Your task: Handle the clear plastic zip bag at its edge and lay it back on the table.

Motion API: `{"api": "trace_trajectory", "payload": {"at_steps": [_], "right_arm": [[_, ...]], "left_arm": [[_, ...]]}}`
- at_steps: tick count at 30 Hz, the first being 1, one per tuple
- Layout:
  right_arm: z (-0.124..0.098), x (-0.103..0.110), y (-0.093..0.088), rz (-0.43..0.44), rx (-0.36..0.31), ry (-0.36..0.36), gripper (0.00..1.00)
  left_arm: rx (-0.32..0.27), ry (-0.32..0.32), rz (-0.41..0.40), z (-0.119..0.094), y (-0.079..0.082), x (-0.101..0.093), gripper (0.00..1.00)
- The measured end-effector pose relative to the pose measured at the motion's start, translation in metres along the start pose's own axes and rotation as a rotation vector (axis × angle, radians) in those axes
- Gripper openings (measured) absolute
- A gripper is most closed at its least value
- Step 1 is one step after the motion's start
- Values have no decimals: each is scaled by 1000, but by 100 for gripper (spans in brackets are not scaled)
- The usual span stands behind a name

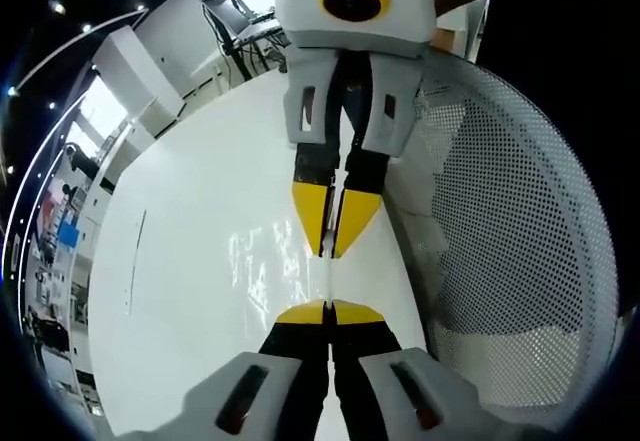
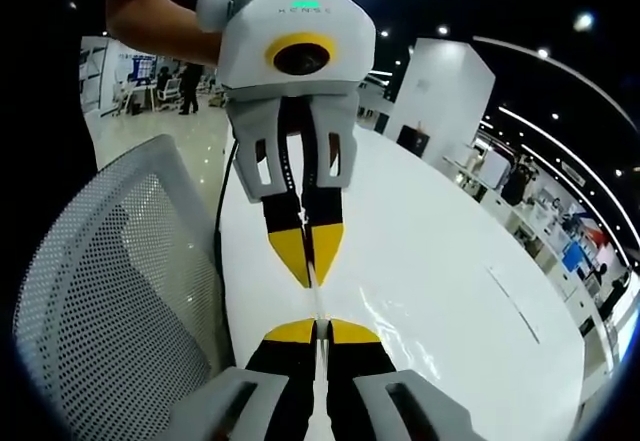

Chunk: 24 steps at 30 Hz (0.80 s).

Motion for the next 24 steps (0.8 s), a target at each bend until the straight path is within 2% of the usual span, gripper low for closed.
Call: {"api": "trace_trajectory", "payload": {"at_steps": [18,24], "right_arm": [[2,-4,-1,-4,9,6,0],[0,-9,1,-7,3,-13,0]], "left_arm": [[-3,9,-11,0,-2,3,0],[-4,22,-4,-2,2,7,0]]}}
Point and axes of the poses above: the point that each gripper's makers call its tool centre point, and the gripper's own axes: z roughly forward along the fingers, x roughly to its left, y roughly out of its top, the point moved 7 cm from there along -z, roughly backward along the fingers, and after that the axes turned 1 degree about -x, right-handed, at the moved point
